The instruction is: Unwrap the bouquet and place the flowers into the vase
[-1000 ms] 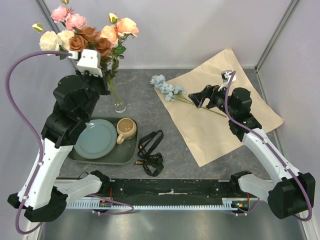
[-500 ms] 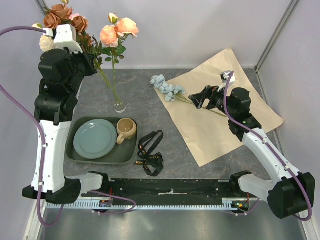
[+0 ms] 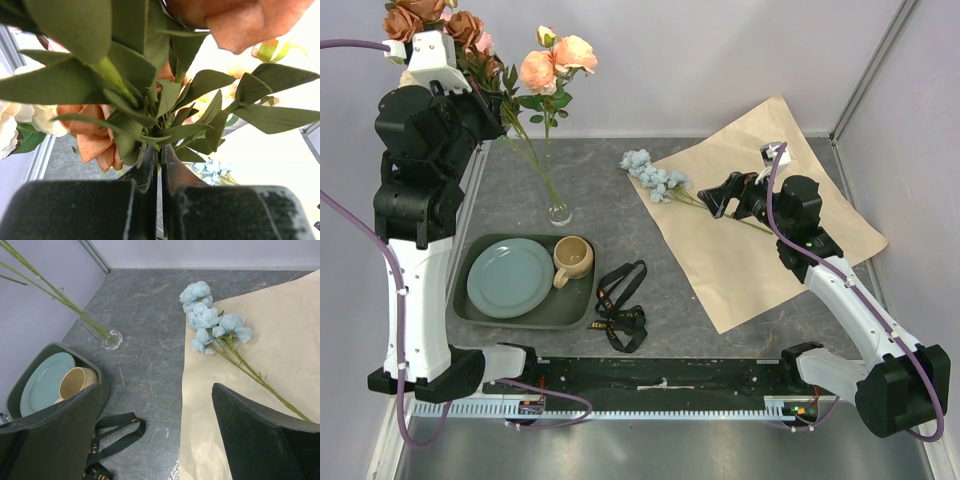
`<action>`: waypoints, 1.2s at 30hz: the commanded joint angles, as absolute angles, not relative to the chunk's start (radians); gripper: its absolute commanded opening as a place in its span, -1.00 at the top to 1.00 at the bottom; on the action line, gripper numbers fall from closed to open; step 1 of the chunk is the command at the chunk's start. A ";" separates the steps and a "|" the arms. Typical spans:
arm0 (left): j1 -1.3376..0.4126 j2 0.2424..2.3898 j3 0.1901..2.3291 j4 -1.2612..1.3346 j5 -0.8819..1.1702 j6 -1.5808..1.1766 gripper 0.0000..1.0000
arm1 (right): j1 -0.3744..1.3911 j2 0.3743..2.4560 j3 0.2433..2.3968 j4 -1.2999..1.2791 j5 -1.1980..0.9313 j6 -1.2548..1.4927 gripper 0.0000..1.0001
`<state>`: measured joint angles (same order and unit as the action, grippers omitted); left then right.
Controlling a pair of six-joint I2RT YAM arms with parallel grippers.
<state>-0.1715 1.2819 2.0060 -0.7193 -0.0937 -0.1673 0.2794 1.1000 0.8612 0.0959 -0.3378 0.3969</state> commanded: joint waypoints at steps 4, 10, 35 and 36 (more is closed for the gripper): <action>-0.149 1.327 2.052 -0.699 -0.072 -0.222 0.97 | 0.282 1.097 0.891 0.123 -0.324 0.393 -0.96; -0.137 1.333 2.026 -0.652 -0.083 -0.232 0.96 | 0.282 1.098 0.890 0.123 -0.321 0.390 -0.96; -0.089 1.345 1.853 -0.522 -0.063 -0.245 0.96 | 0.282 1.095 0.890 0.114 -0.308 0.376 -0.96; -0.089 1.347 1.850 -0.519 -0.061 -0.247 0.96 | 0.282 1.097 0.890 0.114 -0.308 0.376 -0.96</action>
<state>-0.0978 1.3548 1.8660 -0.5880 -0.0788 -0.2131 0.2794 1.1000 0.8612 0.0925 -0.3145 0.3855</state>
